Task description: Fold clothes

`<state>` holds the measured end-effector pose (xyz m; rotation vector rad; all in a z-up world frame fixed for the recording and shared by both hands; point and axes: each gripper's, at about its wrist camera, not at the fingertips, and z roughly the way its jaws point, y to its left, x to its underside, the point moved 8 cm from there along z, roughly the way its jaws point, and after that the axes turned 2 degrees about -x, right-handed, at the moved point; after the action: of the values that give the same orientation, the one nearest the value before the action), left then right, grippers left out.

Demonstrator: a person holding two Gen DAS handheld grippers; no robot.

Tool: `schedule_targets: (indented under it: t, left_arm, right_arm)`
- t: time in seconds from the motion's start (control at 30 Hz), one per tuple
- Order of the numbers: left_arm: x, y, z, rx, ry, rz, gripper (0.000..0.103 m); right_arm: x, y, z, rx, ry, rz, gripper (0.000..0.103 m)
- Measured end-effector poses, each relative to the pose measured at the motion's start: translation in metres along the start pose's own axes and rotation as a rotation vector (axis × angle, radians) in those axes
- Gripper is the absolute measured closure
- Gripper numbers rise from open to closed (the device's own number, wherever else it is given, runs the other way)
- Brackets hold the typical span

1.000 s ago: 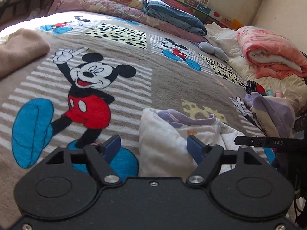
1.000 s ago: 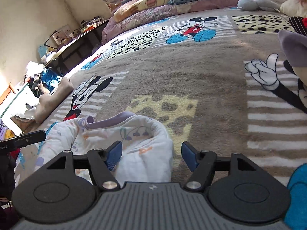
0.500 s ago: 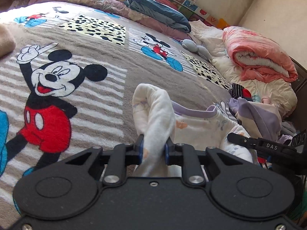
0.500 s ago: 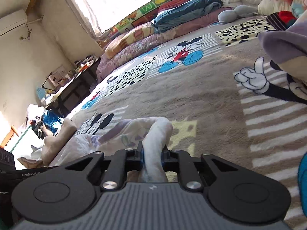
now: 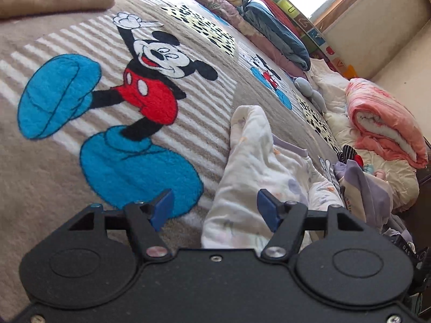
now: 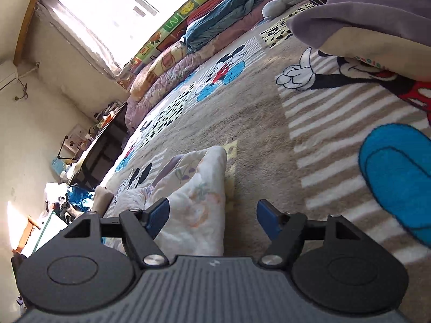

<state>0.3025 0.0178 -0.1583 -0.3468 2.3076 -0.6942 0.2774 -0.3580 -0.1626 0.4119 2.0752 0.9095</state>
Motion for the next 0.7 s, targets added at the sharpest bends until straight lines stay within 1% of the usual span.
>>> schedule_targets:
  t: [0.1, 0.17, 0.2, 0.27, 0.3, 0.33, 0.37, 0.4, 0.47, 0.53, 0.6, 0.63, 0.67, 0.7]
  left_arm:
    - [0.018, 0.005, -0.022, -0.026, -0.022, 0.001, 0.036]
    - [0.028, 0.005, -0.037, -0.046, -0.041, 0.011, 0.036]
    - [0.031, 0.004, -0.043, -0.036, -0.054, 0.009, 0.036]
    - [0.037, 0.005, -0.055, -0.006, -0.081, -0.015, 0.036]
    - [0.040, 0.006, -0.059, 0.002, -0.084, -0.025, 0.035]
    - [0.045, 0.008, -0.062, 0.007, -0.079, -0.034, 0.028]
    - [0.049, 0.010, -0.064, 0.010, -0.062, -0.042, 0.024]
    - [0.052, 0.012, -0.065, 0.016, -0.046, -0.049, 0.019]
    - [0.058, 0.012, -0.068, 0.043, -0.035, -0.061, 0.018]
    - [0.060, 0.010, -0.071, 0.049, -0.053, -0.044, 0.018]
    - [0.061, 0.007, -0.071, 0.028, -0.067, -0.011, 0.020]
    - [0.063, 0.005, -0.071, 0.026, -0.070, 0.009, 0.023]
    - [0.065, 0.004, -0.070, 0.022, -0.072, 0.026, 0.028]
    - [0.067, 0.004, -0.068, 0.014, -0.070, 0.028, 0.037]
  right_arm:
    - [0.028, 0.004, -0.028, -0.033, -0.031, 0.038, 0.028]
    - [0.048, 0.008, -0.042, -0.071, -0.040, 0.071, 0.026]
    - [0.058, 0.009, -0.049, -0.094, -0.049, 0.091, 0.026]
    - [0.074, 0.009, -0.062, -0.104, -0.077, 0.114, 0.026]
    - [0.079, 0.009, -0.068, -0.101, -0.088, 0.119, 0.026]
    - [0.082, 0.010, -0.073, -0.095, -0.093, 0.117, 0.027]
    - [0.085, 0.011, -0.077, -0.088, -0.098, 0.115, 0.027]
    - [0.087, 0.013, -0.082, -0.083, -0.106, 0.103, 0.027]
    - [0.086, 0.023, -0.093, -0.054, -0.138, 0.025, 0.028]
    - [0.086, 0.032, -0.100, -0.024, -0.161, -0.057, 0.028]
    - [0.089, 0.036, -0.101, -0.005, -0.159, -0.109, 0.027]
    - [0.091, 0.034, -0.100, 0.004, -0.153, -0.123, 0.027]
    - [0.094, 0.032, -0.099, 0.009, -0.148, -0.124, 0.027]
    - [0.096, 0.028, -0.098, 0.008, -0.146, -0.107, 0.027]
